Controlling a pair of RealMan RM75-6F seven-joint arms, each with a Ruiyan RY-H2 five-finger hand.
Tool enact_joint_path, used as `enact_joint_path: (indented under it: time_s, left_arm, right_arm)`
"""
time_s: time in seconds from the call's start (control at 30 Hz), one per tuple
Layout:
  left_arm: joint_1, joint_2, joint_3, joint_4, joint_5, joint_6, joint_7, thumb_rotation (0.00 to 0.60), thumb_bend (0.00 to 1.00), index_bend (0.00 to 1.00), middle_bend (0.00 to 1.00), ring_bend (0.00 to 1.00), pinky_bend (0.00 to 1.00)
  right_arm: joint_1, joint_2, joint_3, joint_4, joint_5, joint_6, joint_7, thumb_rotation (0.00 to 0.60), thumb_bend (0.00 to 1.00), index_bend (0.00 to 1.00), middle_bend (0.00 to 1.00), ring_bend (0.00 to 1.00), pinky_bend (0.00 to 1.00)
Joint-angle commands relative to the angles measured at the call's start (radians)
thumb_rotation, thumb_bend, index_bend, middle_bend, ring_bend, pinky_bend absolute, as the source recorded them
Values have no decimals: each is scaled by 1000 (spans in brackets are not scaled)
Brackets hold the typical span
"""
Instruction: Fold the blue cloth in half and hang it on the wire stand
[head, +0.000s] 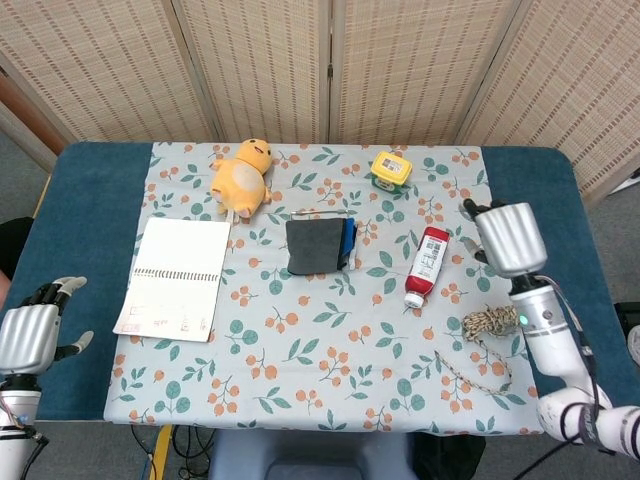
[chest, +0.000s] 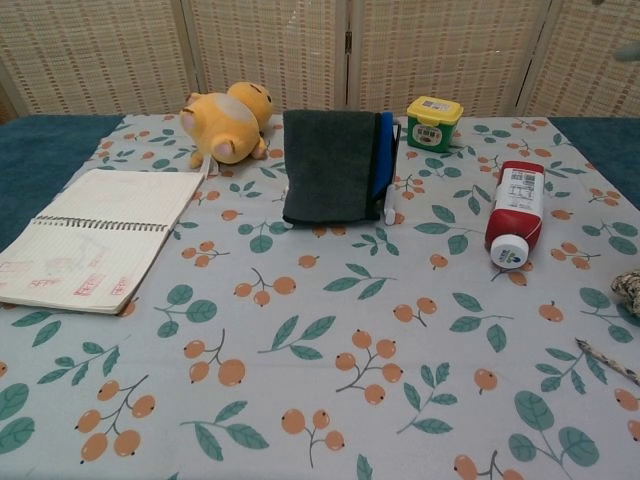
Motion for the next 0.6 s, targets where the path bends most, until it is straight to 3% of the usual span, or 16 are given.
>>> enact_joint_path:
  time_s: [0.03, 0.27, 0.6]
  left_arm:
    - [-1, 1, -2, 0, -3, 1, 0, 600, 180, 201, 228, 219, 363]
    - [4, -2, -1, -5, -15, 14, 12, 600, 180, 201, 228, 218, 351]
    - [20, -8, 16, -35, 0, 47, 51, 600, 180, 201, 227, 205, 308]
  right_arm:
    - [-115, 67, -63, -65, -28, 92, 59, 600, 199, 385, 663, 563, 856]
    - [-303, 95, -157, -71, -84, 217, 177, 600, 206, 386, 640, 536, 795]
    - [-499, 56, -202, -21, -99, 348, 318, 600, 235, 391, 635, 529, 791]
